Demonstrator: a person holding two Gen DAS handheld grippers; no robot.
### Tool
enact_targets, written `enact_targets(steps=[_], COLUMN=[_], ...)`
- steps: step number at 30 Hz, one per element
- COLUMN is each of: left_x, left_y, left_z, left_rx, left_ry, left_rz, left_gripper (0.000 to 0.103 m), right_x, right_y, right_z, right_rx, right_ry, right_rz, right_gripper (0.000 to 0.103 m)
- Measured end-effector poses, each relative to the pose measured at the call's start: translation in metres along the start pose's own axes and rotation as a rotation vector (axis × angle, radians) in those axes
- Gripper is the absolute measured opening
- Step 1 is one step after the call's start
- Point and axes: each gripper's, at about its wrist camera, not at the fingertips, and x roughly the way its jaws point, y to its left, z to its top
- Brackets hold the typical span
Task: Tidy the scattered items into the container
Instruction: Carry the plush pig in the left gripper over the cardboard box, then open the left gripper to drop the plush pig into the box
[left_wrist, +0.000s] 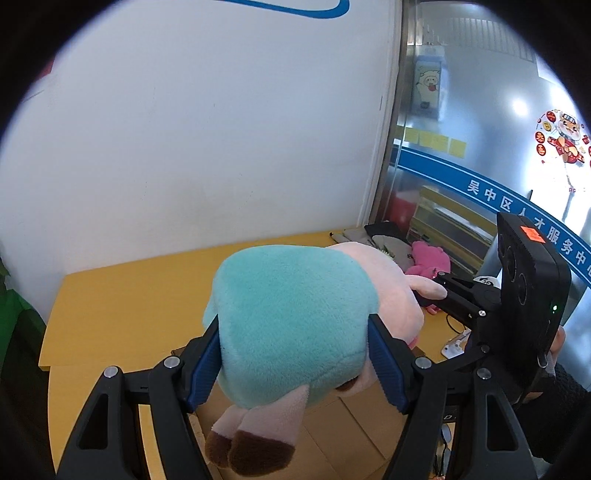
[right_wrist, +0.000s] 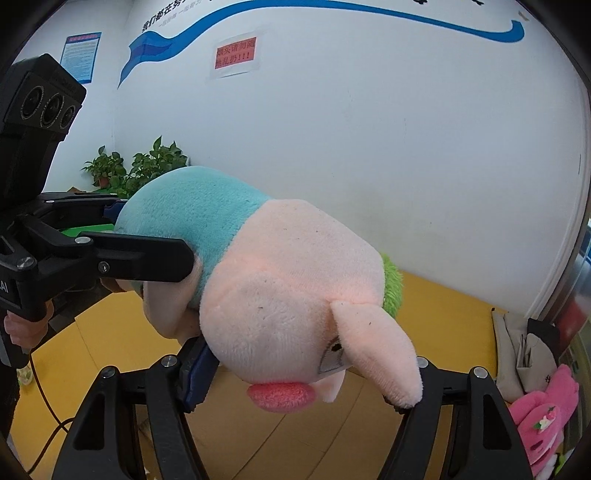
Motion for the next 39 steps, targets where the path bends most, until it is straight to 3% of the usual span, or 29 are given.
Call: enact_targets(steps=[13, 21, 26, 30, 34, 39], left_x=[0.112, 0.163, 0.191, 0.191, 0.181, 0.135], left_y=[0.070, 0.105, 0.116, 0.129, 0.129, 0.124], left_z=[-0.036, -0.069, -0.091, -0.092, -0.091, -0.073], left_rx=[-0.099, -0.192, -0.184, -0.258, -0.264, -0.270], left_ry=[0.166, 0.283, 0.398, 0.387, 0.362, 0.204], left_rz=[0.017, 0.067, 0.126, 0.128, 0.171, 0.225], left_gripper=[0.072, 0.072, 0.072, 0.077, 0.084, 0.084], right_x=[0.131, 0.207, 0.242, 0.249, 0.258, 0.243], right_y=[-0.027, -0.029, -0.021, -0.023, -0.029, -0.041], right_z=[-0.043, -0.081, -0.111, -0.122, -0.118, -0.109], right_rx=[0.099, 0.137, 0.133, 0.104, 0.129, 0.156], right_ry=[0.136, 0.231, 0.306, 0.303, 0.318, 0.325], right_rz=[0.039, 0.057, 0.044, 0.010, -0.004, 0.019], right_gripper=[0.077, 0.076, 0.076, 0.080, 0.096, 0.098])
